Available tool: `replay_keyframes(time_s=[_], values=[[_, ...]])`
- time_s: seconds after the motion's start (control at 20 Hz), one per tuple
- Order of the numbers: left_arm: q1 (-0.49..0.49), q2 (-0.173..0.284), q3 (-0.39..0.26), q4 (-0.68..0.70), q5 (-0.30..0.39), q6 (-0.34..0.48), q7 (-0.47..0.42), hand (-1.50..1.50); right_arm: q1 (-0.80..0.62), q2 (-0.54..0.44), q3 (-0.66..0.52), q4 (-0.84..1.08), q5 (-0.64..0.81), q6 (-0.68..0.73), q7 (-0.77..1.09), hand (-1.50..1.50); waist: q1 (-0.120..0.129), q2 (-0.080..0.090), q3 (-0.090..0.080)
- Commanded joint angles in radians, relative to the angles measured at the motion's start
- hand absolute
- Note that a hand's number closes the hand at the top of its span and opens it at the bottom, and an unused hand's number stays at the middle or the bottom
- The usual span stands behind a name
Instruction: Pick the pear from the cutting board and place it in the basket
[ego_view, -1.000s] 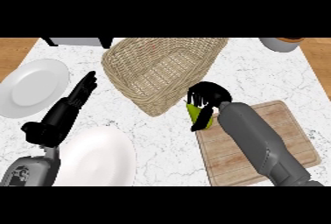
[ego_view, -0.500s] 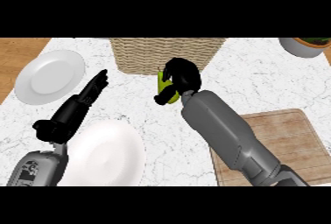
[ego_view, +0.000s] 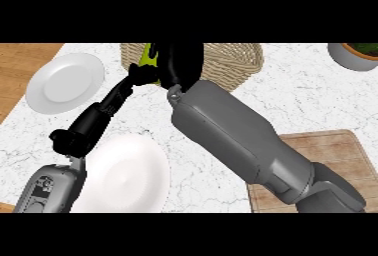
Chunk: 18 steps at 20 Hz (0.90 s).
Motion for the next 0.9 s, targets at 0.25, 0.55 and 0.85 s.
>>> replay_keyframes(time_s=[0.25,0.55,0.85], values=[[-0.004,-0.007,0.012,0.026,-0.005,0.016,0.004,0.0,-0.238,0.004,0.113,0.06,0.082,-0.052,0.419,1.5,-0.03,-0.004,-0.002],[-0.009,0.0,0.023,0.021,-0.016,0.024,-0.014,0.0,-0.329,0.004,0.123,0.156,0.113,-0.054,0.507,1.5,-0.04,0.013,-0.001],[0.002,-0.002,0.006,0.001,-0.035,0.028,-0.02,0.0,-0.418,0.004,0.098,0.296,0.159,-0.065,0.543,1.5,-0.049,0.02,0.0]])
